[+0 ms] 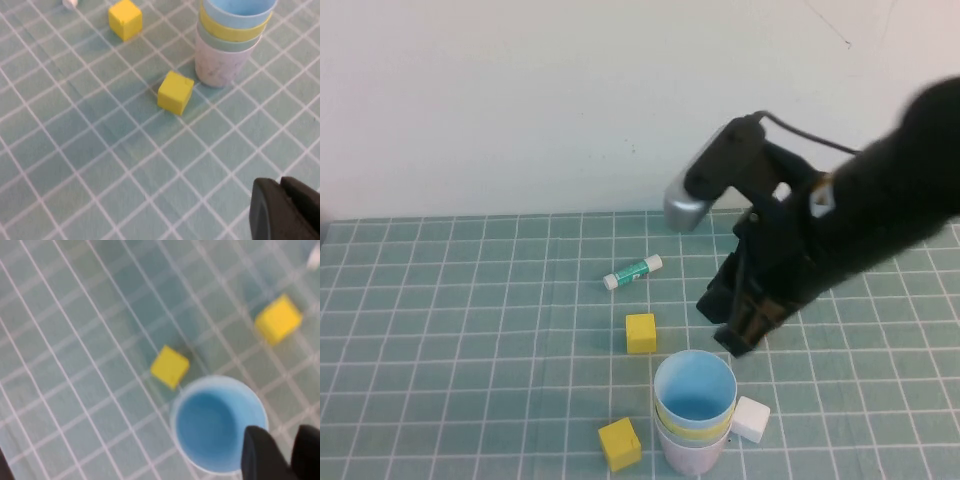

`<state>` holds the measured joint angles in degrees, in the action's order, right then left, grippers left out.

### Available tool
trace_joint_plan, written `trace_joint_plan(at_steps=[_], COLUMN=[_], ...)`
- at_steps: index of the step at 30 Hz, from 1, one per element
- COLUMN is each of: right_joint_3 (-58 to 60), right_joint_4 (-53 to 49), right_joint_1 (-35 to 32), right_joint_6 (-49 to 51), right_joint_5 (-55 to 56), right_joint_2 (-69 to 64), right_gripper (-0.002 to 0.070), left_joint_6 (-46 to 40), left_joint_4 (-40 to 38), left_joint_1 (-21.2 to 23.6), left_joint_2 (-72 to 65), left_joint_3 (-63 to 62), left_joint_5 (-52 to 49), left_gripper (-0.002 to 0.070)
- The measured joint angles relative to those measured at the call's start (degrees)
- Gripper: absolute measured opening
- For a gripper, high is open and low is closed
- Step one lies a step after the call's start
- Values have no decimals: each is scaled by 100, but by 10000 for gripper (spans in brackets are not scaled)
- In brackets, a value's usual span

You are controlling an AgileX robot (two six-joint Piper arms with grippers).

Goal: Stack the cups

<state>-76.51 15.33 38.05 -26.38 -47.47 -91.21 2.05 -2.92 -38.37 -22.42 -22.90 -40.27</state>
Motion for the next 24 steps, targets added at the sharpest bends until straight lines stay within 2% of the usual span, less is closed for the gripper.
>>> trace_joint_plan(at_steps=[8,13,24], right_joint_3=[1833,2857,4236], right_joint_4=[126,140,172], right_joint_1=[894,1365,1473], right_joint_6=[-702,-765,-837], right_joint_5=[1944,3151,3532], right_joint_2=[2126,3280,5696], right_gripper=[34,5,-1], left_joint_6=[0,0,0], left_joint_4=[-25,-33,-33], left_joint_1=[0,0,0], left_joint_2=[227,227,240], left_joint_3=[10,10,10], left_joint_5=[892,964,920], left_gripper=[-2,-2,-2])
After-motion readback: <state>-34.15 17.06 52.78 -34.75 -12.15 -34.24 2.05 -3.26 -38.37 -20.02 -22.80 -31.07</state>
